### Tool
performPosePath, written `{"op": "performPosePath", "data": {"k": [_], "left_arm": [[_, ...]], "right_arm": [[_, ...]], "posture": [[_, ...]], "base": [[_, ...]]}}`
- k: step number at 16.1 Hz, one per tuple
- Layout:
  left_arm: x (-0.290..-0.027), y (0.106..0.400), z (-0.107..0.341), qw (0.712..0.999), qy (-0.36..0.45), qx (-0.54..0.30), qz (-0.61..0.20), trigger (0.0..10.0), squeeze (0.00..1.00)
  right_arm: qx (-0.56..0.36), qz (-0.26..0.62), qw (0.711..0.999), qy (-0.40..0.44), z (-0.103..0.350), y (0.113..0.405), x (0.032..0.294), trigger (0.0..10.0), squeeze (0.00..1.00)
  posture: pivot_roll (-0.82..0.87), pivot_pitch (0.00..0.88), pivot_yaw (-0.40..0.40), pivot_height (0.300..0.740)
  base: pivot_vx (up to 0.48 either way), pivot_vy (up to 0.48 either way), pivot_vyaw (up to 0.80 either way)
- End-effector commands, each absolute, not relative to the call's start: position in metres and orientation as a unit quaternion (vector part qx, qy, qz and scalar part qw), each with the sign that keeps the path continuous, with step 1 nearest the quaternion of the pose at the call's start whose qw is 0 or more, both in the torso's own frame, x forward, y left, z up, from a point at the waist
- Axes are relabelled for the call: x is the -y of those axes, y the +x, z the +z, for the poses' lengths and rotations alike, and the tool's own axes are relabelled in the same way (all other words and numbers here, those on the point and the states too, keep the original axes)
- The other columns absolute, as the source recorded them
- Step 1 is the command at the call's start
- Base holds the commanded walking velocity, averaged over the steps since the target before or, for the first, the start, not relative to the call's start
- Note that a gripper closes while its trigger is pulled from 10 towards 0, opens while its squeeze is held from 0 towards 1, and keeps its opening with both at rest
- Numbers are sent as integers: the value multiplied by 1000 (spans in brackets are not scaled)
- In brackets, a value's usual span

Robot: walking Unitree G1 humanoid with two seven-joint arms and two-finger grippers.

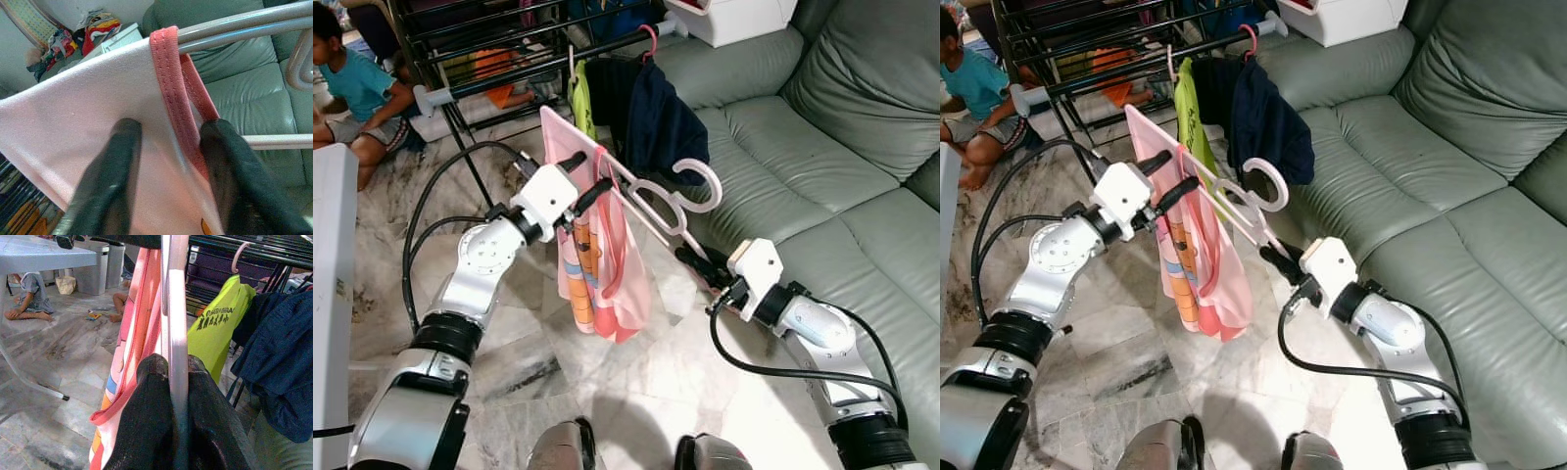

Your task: Hang hanger

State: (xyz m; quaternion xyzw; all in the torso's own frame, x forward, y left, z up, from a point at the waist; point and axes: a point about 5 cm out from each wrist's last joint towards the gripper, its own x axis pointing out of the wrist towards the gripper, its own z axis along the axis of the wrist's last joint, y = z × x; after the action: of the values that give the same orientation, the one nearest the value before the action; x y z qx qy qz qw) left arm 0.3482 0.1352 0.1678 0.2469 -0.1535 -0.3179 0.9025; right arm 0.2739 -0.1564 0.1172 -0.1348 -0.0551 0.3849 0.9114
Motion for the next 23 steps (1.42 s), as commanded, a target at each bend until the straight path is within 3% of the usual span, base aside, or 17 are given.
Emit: {"op": "performPosePath", "data": {"k": [1,16,23], "left_arm": [[-143,352,172,906,250,154,-305,0,0],[-144,354,181,907,254,178,-285,0,0],[-126,345,186,897,243,212,-303,0,0]], "right_arm": [[70,390,908,-134,120,273,152,10000,0],[63,390,908,-140,116,274,151,10000,0],[-16,358,924,-134,90,277,150,10000,0]], "posture": [[-70,98,55,740],[-72,97,52,740],[-56,84,52,740]], "base": [[0,0,0],[0,0,0],[0,0,0]]}}
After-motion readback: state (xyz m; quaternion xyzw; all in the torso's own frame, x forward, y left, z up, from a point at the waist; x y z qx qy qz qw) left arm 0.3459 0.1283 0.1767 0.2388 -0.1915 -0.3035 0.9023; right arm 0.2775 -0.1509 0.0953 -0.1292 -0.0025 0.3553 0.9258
